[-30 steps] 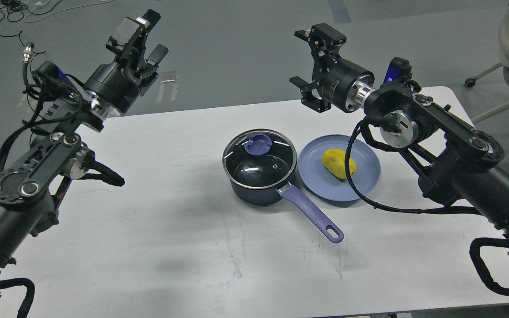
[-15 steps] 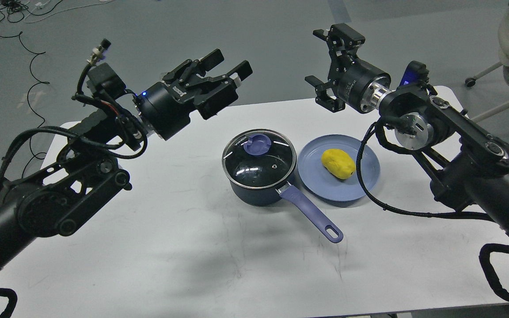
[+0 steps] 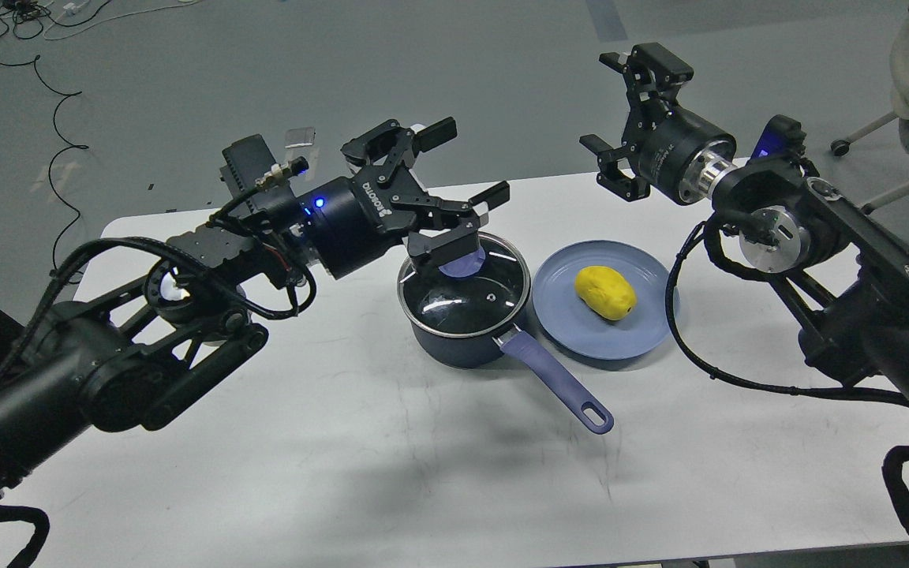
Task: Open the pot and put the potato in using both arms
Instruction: 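Move the left gripper over the glass lid's blue knob, then lower the left gripper and close it on the lid knob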
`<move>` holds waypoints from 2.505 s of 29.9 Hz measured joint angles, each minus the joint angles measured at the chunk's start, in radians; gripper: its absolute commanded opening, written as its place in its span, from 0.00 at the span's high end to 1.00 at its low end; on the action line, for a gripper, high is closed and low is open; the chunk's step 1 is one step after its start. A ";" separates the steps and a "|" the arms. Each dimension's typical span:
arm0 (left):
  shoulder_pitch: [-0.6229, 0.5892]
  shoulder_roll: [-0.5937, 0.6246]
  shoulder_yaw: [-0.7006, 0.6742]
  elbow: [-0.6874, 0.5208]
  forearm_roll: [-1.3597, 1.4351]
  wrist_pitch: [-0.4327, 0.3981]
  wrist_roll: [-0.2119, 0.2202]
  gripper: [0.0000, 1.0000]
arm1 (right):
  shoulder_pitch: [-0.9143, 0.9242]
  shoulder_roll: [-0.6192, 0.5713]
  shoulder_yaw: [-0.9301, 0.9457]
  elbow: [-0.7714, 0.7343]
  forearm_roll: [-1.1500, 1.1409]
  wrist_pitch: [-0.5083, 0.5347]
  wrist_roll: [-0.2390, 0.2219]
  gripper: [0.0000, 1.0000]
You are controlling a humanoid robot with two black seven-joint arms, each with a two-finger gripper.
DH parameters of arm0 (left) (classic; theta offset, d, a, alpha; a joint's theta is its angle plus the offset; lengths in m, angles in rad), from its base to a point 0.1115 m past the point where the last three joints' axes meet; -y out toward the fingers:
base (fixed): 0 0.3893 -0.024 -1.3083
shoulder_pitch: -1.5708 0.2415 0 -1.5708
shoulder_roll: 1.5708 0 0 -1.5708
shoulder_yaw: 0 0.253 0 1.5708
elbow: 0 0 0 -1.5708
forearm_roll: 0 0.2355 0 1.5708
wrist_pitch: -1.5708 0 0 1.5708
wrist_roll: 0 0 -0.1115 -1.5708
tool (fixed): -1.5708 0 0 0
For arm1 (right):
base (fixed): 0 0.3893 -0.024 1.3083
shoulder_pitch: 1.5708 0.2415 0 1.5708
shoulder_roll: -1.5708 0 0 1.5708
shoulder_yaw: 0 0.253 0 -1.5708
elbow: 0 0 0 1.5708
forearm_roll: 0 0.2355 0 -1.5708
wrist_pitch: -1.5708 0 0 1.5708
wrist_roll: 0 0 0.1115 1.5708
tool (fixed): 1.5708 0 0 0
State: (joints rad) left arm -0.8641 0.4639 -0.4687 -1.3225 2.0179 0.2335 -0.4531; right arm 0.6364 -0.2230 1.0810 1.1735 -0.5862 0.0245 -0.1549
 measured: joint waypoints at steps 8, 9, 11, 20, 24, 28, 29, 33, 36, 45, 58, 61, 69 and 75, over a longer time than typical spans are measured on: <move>0.002 -0.030 0.007 0.003 0.037 0.001 0.001 0.02 | -0.018 -0.013 0.015 0.011 0.000 0.000 0.000 0.00; 0.002 -0.034 0.007 0.003 0.051 0.001 0.001 0.02 | -0.018 -0.013 0.016 0.011 0.000 0.000 0.000 0.00; 0.002 -0.038 0.007 0.004 0.070 0.001 0.001 0.02 | -0.018 -0.012 0.017 0.011 0.000 0.000 0.000 0.00; -0.005 -0.036 0.008 0.012 0.123 0.001 -0.001 0.02 | -0.028 -0.008 0.032 0.012 0.000 0.000 0.000 0.00; -0.006 -0.037 0.009 0.048 0.139 0.003 -0.002 0.02 | -0.040 -0.004 0.042 0.011 0.000 0.000 0.000 0.00; -0.004 -0.039 0.027 0.080 0.143 0.016 -0.004 0.02 | -0.046 -0.004 0.053 0.005 0.000 0.000 0.000 0.00; -0.004 -0.039 0.038 0.083 0.143 0.022 -0.004 0.02 | -0.047 -0.006 0.055 -0.001 0.000 0.000 0.000 0.00; -0.003 -0.043 0.070 0.095 0.144 0.041 -0.004 0.02 | -0.050 -0.012 0.061 -0.028 0.000 0.000 0.000 0.00; -0.003 -0.071 0.074 0.150 0.144 0.048 -0.005 0.02 | -0.058 -0.012 0.084 -0.050 0.000 0.000 0.000 0.00; -0.016 -0.180 0.149 0.389 0.133 0.146 -0.030 0.02 | -0.078 0.018 0.160 -0.125 0.007 0.000 -0.001 0.00; -0.061 -0.234 0.240 0.522 0.102 0.213 -0.036 0.02 | -0.107 0.014 0.175 -0.132 0.007 0.000 -0.002 0.00; -0.063 -0.244 0.267 0.546 0.089 0.213 -0.035 0.02 | -0.107 0.014 0.174 -0.132 0.007 0.000 -0.002 0.00; -0.060 -0.280 0.309 0.603 0.033 0.214 -0.036 0.02 | -0.113 0.014 0.174 -0.132 0.006 0.000 -0.002 0.00; -0.055 -0.290 0.309 0.622 0.019 0.214 -0.036 0.02 | -0.119 0.014 0.174 -0.130 0.006 0.000 -0.002 0.00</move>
State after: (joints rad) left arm -0.9193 0.1742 -0.1595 -0.7004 2.0372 0.4476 -0.4887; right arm 0.5179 -0.2093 1.2546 1.0432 -0.5800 0.0246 -0.1565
